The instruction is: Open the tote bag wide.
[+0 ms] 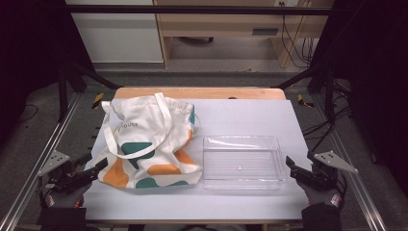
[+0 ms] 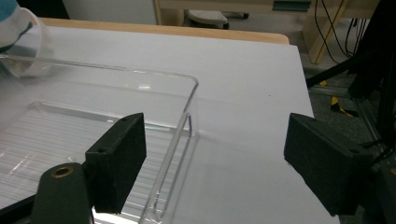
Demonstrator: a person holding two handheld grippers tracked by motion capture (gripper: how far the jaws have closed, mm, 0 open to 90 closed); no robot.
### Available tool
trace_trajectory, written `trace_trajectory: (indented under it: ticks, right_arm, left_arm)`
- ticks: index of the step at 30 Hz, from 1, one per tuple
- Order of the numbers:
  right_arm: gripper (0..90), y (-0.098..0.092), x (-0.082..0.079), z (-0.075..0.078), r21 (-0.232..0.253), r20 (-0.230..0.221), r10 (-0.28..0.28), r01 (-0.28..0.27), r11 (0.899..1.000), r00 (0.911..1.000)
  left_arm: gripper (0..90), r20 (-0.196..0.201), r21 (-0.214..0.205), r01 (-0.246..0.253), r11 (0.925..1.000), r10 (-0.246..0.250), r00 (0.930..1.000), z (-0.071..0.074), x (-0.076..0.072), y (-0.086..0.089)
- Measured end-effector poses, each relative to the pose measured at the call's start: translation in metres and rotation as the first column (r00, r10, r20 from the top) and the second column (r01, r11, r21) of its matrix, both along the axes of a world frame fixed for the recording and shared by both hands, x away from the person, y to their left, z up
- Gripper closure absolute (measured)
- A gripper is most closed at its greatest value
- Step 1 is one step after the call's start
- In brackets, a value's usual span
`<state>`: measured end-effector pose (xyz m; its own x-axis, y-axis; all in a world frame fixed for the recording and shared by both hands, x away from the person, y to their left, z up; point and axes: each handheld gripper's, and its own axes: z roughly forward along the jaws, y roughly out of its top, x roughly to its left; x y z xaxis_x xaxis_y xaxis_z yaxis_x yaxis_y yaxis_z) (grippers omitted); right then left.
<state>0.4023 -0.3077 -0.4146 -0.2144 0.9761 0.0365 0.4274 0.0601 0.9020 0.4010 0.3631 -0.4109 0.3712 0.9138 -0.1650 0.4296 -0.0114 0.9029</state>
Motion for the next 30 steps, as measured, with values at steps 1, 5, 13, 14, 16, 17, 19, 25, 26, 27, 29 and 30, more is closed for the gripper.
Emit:
trace_trajectory:
  ticks: [1, 5, 13, 14, 16, 17, 19, 25, 26, 27, 29, 30]
  right_arm:
    - [21.4, 0.002, -0.001, 0.001, 0.0, 0.003, 0.006, -0.006, 1.0, 1.0]
    - [22.6, 0.01, -0.002, 0.002, -0.004, 0.006, 0.026, -0.026, 1.0, 0.9996]
    - [23.8, 0.024, -0.001, 0.005, -0.017, 0.005, 0.054, -0.054, 0.998, 0.9985]
    - [23.8, 0.024, -0.001, 0.005, -0.017, 0.005, 0.054, -0.054, 0.998, 0.9985]
    - [24.5, 0.03, -0.001, 0.007, -0.017, 0.005, 0.065, -0.065, 0.998, 0.9978]
    - [25.0, 0.032, -0.001, 0.009, -0.015, 0.006, 0.072, -0.072, 0.997, 0.9974]
    - [25.6, 0.035, 0.0, 0.01, -0.016, 0.009, 0.084, -0.084, 0.996, 0.9964]
    - [28.4, 0.051, -0.001, 0.019, -0.012, 0.027, 0.128, -0.128, 0.992, 0.9914]
    - [28.8, 0.054, -0.001, 0.021, -0.011, 0.03, 0.139, -0.138, 0.99, 0.9899]
    - [28.8, 0.057, 0.0, 0.022, -0.01, 0.031, 0.146, -0.146, 0.989, 0.9888]
    - [29.2, 0.061, 0.0, 0.024, -0.006, 0.035, 0.161, -0.161, 0.987, 0.9864]
    - [29.2, 0.064, 0.001, 0.025, -0.007, 0.035, 0.166, -0.166, 0.986, 0.9855]
  left_arm:
    - [28.7, 0.0, -0.003, 0.005, 1.0, -0.005, 1.0, 0.001, -0.001, -0.001]
    - [28.8, 0.007, -0.006, 0.008, 1.0, -0.008, 0.9999, 0.004, -0.002, -0.002]
    - [28.8, 0.013, -0.013, 0.021, 0.9997, -0.02, 0.9997, 0.007, -0.003, -0.005]
    - [28.8, 0.013, -0.013, 0.021, 0.9997, -0.02, 0.9997, 0.007, -0.003, -0.005]
    - [28.8, 0.017, -0.014, 0.023, 0.9996, -0.022, 0.9996, 0.008, -0.003, -0.006]
    - [28.8, 0.017, -0.015, 0.024, 0.9996, -0.024, 0.9996, 0.009, -0.003, -0.006]
    - [28.9, 0.02, -0.021, 0.025, 0.9995, -0.024, 0.9995, 0.009, -0.004, -0.006]
    - [29.3, 0.032, -0.03, 0.033, 0.999, -0.032, 0.999, 0.015, -0.005, -0.006]
    - [29.4, 0.034, -0.031, 0.034, 0.999, -0.032, 0.9989, 0.015, -0.005, -0.006]
    - [29.5, 0.037, -0.031, 0.032, 0.999, -0.031, 0.9988, 0.016, -0.006, -0.006]
    - [29.5, 0.042, -0.035, 0.035, 0.9988, -0.033, 0.9986, 0.018, -0.006, -0.006]
    - [29.5, 0.044, -0.035, 0.037, 0.9987, -0.035, 0.9984, 0.019, -0.007, -0.005]
